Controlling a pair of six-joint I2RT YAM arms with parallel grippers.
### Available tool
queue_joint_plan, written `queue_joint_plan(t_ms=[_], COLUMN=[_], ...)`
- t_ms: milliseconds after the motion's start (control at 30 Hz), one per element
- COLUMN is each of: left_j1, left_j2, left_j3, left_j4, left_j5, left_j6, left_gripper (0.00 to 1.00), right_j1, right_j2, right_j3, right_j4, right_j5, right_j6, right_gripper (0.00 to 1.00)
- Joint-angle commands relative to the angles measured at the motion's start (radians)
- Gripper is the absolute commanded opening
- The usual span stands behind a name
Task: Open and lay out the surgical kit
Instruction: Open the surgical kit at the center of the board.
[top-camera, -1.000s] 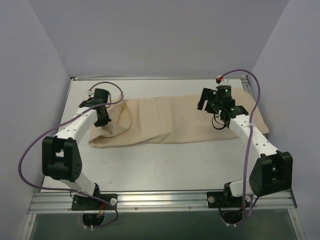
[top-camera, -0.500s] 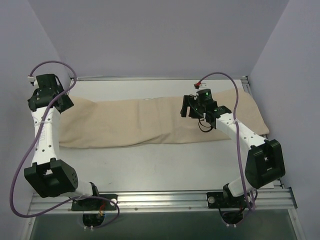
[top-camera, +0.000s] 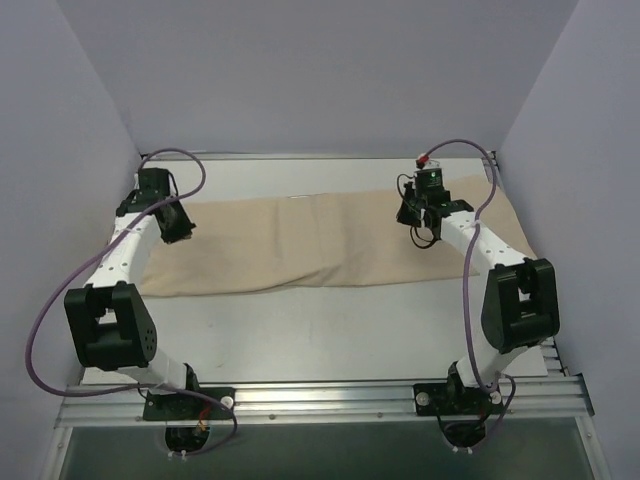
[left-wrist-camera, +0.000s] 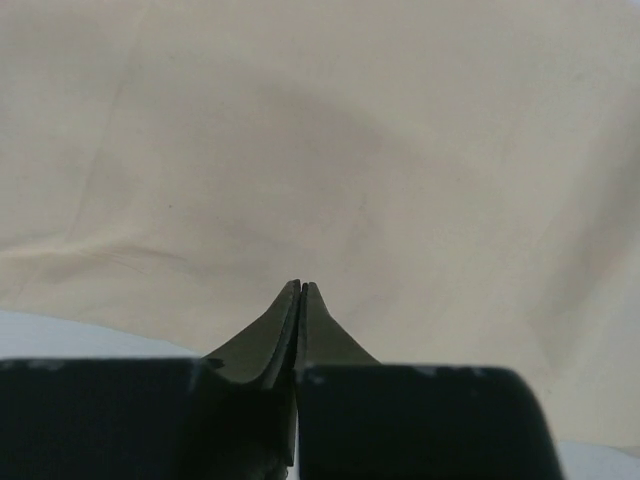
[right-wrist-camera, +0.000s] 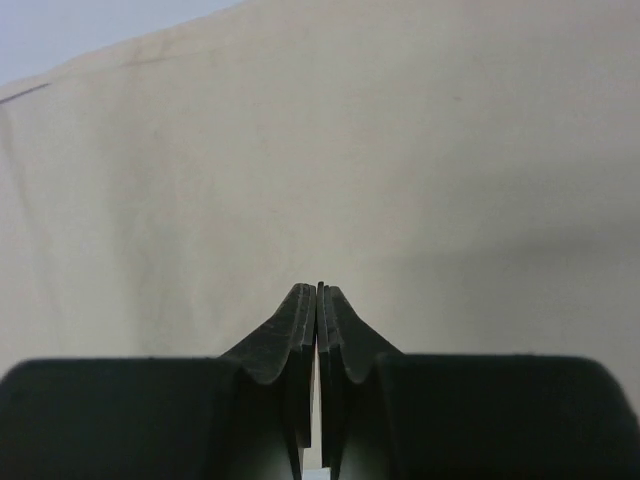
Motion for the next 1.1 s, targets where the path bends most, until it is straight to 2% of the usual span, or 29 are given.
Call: queue_joint_plan(t_ms=[0, 167, 333, 433, 733, 833, 867, 1000, 1067], left_j1=[0.001, -0.002, -0.008, -0.014, -0.017, -0.021, -0.024, -0.056, -0.112], left_j2=[0.024, 0.060, 0.178, 0.204, 0.330, 0.373, 0.408, 0.529, 0.576], left_j3=[-0.095, -0.081, 0.021, 0.008, 0.032, 0.023, 0.041, 0.132, 0.159], left_j4=[0.166, 0.152, -0.062, -0.101, -0.101, -0.073, -0.075, -0.122, -0.129], left_j5=[0.116, 0.102, 0.102, 0.110, 0.038, 0.030, 0.027, 0.059, 0.065], left_j6=[-0.054, -0.042, -0.025, -0.017, 0.041, 0.049, 0.049, 0.055, 0.054], left_gripper=[0.02, 0.02, 0.02, 0.02, 0.02, 0.02, 0.02, 0.02, 0.02], right_j1=[-0.051, -0.074, -0.114, -0.113, -0.185, -0.234, -0.289, -0.378, -0.404], right_j2=[0.057, 0.044, 0.105, 0.108, 0.188, 0.237, 0.252, 0.319, 0.335], right_j3=[0.000, -0.053, -0.058, -0.083, -0.077, -0.066, -0.061, -0.067, -0.078], right_j4=[0.008, 0.027, -0.078, -0.107, -0.191, -0.199, -0.208, -0.246, -0.246], right_j5=[-0.044, -0.084, -0.196, -0.201, -0.155, -0.175, -0.176, -0.146, -0.143], right_j6=[0.037, 0.057, 0.104, 0.129, 0.021, 0.008, 0.004, 0.017, 0.029], right_gripper=[0.00, 0.00, 0.00, 0.00, 0.00, 0.00, 0.00, 0.00, 0.00])
